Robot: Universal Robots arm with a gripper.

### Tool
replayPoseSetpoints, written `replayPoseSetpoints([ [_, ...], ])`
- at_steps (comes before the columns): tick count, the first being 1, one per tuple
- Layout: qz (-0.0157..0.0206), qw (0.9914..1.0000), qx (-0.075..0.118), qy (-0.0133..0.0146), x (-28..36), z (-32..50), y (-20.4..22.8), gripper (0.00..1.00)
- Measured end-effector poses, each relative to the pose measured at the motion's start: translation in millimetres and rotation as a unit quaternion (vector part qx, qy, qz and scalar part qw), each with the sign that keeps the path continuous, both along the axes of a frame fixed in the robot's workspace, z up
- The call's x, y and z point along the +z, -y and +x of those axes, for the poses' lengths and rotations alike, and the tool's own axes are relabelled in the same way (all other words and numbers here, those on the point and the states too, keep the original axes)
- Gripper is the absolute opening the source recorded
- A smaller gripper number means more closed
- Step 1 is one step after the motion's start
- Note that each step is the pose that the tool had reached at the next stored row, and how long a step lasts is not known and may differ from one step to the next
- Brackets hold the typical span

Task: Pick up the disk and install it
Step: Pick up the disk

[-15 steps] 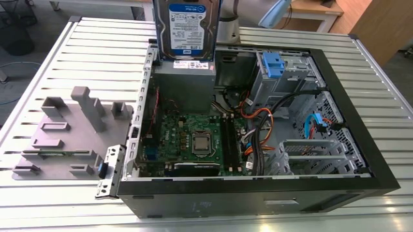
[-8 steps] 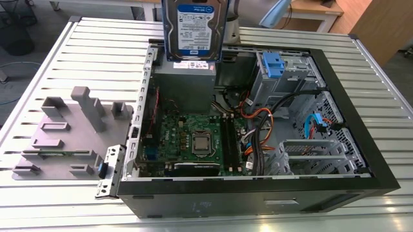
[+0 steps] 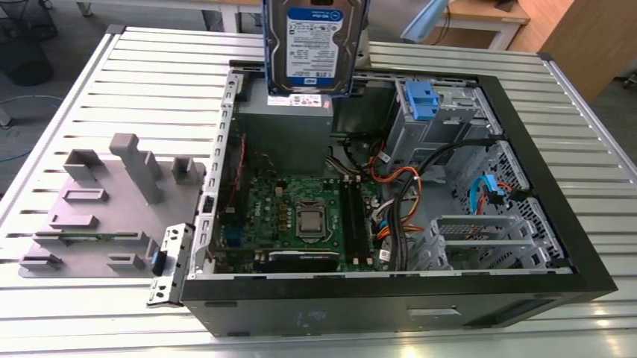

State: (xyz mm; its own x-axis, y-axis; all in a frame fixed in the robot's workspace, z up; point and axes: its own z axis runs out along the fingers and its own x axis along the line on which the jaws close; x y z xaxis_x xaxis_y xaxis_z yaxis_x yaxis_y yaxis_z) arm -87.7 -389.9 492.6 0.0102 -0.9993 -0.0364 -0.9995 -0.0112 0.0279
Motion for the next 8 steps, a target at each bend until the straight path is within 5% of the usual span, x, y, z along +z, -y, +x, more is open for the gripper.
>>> replayPoseSetpoints([
  [8,0.0000,1.00000,0.000,0.0000,-0.1,11.5,0.0,0.35],
])
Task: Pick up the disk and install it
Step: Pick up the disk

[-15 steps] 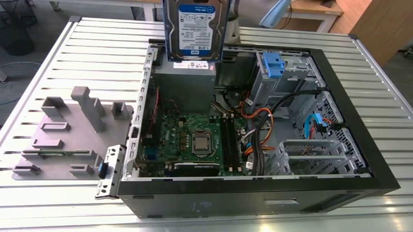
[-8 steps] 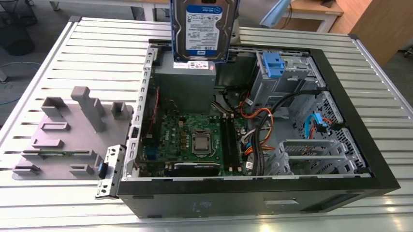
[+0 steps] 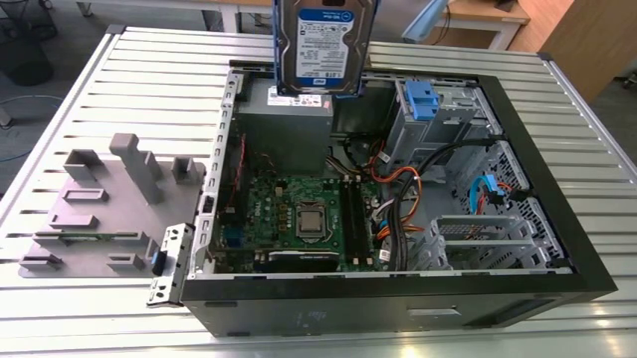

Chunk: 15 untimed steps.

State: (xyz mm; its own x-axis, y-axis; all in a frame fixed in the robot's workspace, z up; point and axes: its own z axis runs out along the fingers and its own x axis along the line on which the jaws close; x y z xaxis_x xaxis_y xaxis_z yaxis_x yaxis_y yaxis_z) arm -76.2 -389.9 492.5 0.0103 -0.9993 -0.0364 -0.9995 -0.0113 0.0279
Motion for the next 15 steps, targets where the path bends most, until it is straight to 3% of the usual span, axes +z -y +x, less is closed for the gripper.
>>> replayPoseSetpoints([
  [15,0.0000,1.00000,0.000,0.0000,-0.4,26.1,0.0,0.35],
])
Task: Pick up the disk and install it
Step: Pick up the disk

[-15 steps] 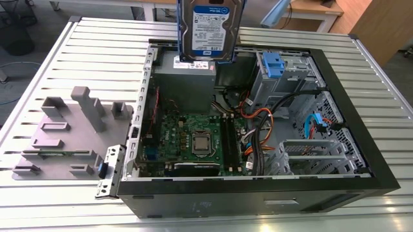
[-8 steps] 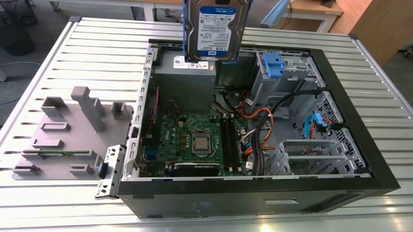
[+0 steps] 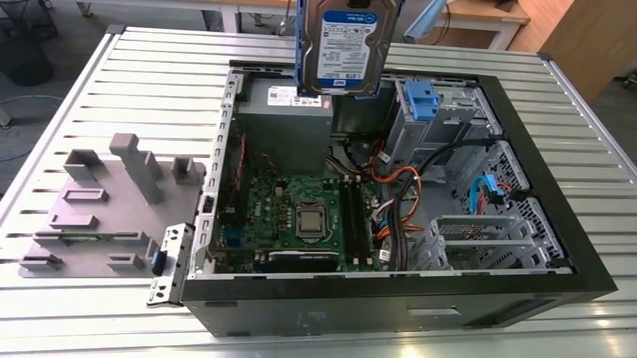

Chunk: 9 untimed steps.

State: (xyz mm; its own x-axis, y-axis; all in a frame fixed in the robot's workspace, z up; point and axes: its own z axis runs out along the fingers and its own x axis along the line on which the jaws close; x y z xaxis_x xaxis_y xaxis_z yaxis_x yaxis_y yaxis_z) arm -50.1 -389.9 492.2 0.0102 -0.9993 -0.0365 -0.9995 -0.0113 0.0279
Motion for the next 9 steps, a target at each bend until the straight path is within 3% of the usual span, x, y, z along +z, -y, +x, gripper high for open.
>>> replayPoseSetpoints([
  [9,0.0000,1.00000,0.000,0.0000,-0.3,18.9,0.0,0.35],
])
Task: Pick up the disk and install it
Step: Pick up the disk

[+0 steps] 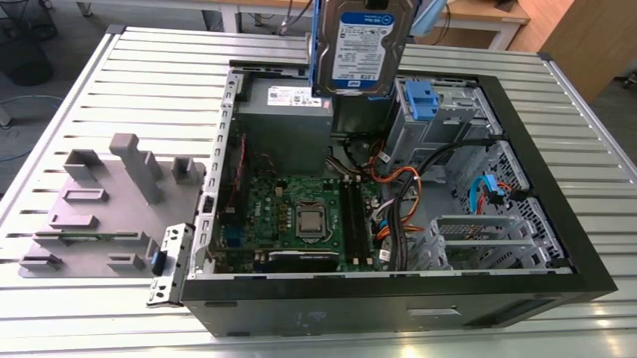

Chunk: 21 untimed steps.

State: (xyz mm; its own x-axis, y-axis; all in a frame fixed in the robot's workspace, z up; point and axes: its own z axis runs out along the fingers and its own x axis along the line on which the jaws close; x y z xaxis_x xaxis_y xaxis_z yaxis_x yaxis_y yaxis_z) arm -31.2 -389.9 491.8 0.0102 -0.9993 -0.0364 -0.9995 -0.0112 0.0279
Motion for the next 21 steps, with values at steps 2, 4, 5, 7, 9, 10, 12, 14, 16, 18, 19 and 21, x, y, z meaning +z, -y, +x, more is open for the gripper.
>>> replayPoseSetpoints([
  [2,0.0000,1.00000,0.000,0.0000,-0.1,3.8,0.0,0.35],
  [4,0.0000,1.00000,0.000,0.0000,-0.1,6.8,0.0,0.35],
  [5,0.0000,1.00000,0.000,0.0000,-0.2,7.8,0.0,0.35],
  [7,0.0000,1.00000,0.000,0.0000,-0.1,8.4,0.0,0.35],
  [9,0.0000,1.00000,0.000,0.0000,-0.1,8.7,0.0,0.35],
  [10,0.0000,1.00000,0.000,0.0000,-0.1,8.7,0.0,0.35],
  [12,0.0000,1.00000,0.000,0.0000,-0.2,8.7,0.3,0.35],
  [14,-0.0002,1.00000,0.000,0.0000,-0.2,8.7,0.9,0.35],
  [16,-0.0003,1.00000,0.000,0.0000,-0.1,8.7,1.7,0.35],
  [18,-0.0004,1.00000,0.000,0.0000,-0.2,8.7,2.7,0.35],
  [19,-0.0004,1.00000,0.000,0.0000,-0.2,8.7,3.3,0.35],
  [21,-0.0005,1.00000,0.000,0.0000,-0.1,8.7,4.3,0.35],
])
